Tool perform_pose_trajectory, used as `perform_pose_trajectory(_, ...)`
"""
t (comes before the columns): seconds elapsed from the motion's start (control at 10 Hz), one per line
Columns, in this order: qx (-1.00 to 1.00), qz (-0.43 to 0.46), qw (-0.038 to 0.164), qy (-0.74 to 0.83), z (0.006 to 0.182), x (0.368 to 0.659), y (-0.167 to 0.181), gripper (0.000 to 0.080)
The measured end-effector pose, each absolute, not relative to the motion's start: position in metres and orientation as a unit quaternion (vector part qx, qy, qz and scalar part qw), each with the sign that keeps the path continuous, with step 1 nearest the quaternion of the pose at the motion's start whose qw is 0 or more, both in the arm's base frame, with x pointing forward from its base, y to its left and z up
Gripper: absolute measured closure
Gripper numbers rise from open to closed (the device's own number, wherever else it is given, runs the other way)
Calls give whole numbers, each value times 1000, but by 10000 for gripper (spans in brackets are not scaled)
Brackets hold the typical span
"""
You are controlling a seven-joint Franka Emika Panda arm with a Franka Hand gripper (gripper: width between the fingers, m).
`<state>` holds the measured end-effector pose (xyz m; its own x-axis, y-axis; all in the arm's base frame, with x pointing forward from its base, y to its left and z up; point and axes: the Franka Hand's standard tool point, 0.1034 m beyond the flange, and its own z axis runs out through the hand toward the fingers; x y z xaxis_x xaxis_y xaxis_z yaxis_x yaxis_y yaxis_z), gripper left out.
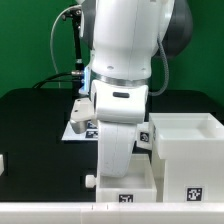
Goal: Assemble drawer
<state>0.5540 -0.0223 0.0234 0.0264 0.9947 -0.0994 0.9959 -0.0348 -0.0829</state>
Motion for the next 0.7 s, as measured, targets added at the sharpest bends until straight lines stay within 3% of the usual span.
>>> perform_pose_trajectory(0.4,718,-50,11,694,23,557,-29,761)
perform_pose_trajectory(0.7,724,-39,17,689,22,559,-14,761)
